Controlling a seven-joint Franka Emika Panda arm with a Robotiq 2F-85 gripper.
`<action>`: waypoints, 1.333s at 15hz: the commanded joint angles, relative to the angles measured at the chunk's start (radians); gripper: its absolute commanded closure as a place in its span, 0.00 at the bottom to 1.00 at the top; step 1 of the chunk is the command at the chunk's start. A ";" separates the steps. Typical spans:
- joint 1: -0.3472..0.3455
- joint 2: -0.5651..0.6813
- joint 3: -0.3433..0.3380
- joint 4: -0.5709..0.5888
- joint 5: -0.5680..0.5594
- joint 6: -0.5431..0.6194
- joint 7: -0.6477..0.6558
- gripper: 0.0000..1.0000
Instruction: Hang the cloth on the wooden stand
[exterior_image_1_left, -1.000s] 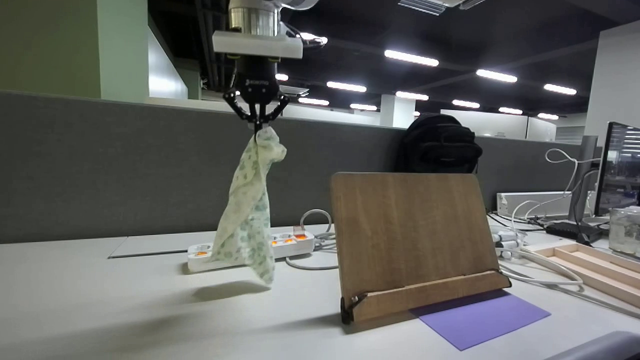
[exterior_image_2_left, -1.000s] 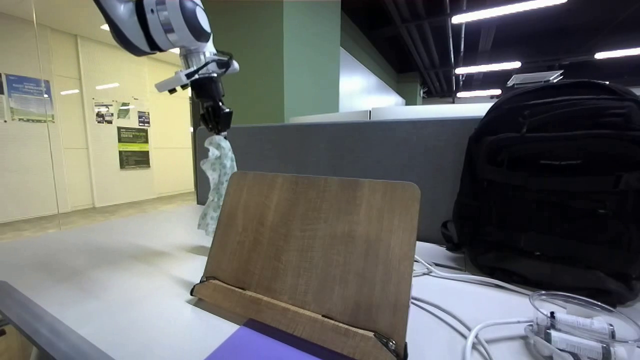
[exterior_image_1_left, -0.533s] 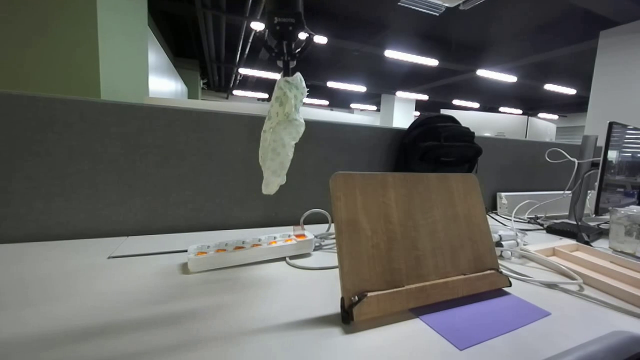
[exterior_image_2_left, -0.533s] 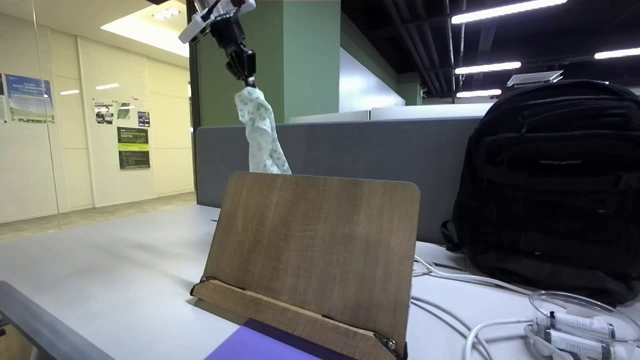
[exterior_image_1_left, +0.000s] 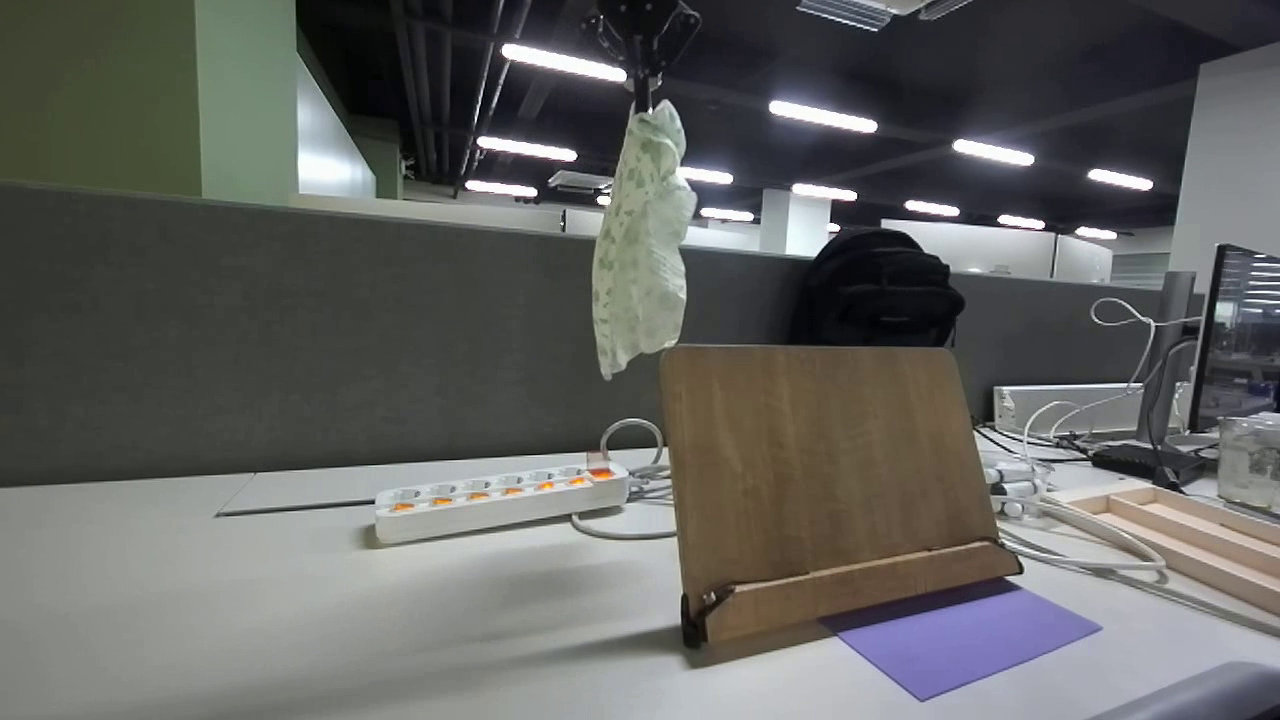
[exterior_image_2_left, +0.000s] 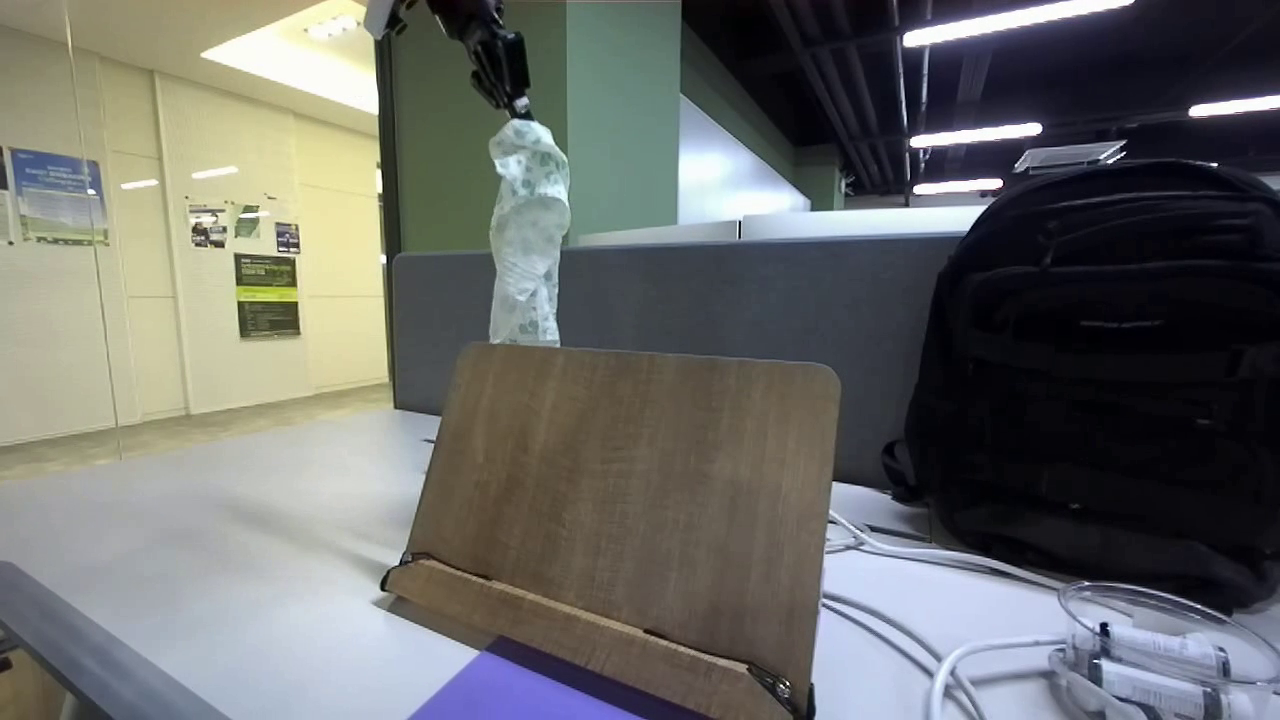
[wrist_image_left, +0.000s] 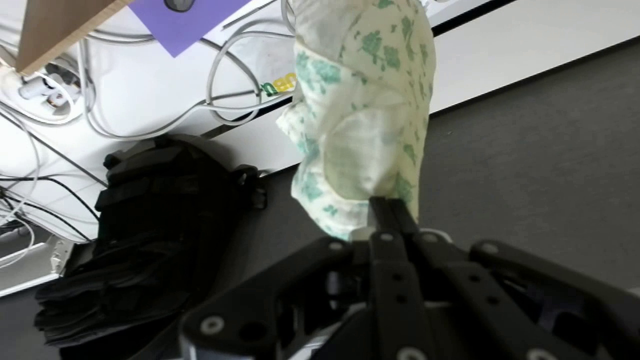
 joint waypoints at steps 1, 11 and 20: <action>-0.061 -0.136 0.033 -0.125 -0.008 -0.031 0.071 1.00; -0.142 -0.196 0.054 -0.313 0.180 -0.046 -0.013 1.00; -0.176 -0.249 0.069 -0.364 0.129 -0.035 -0.003 1.00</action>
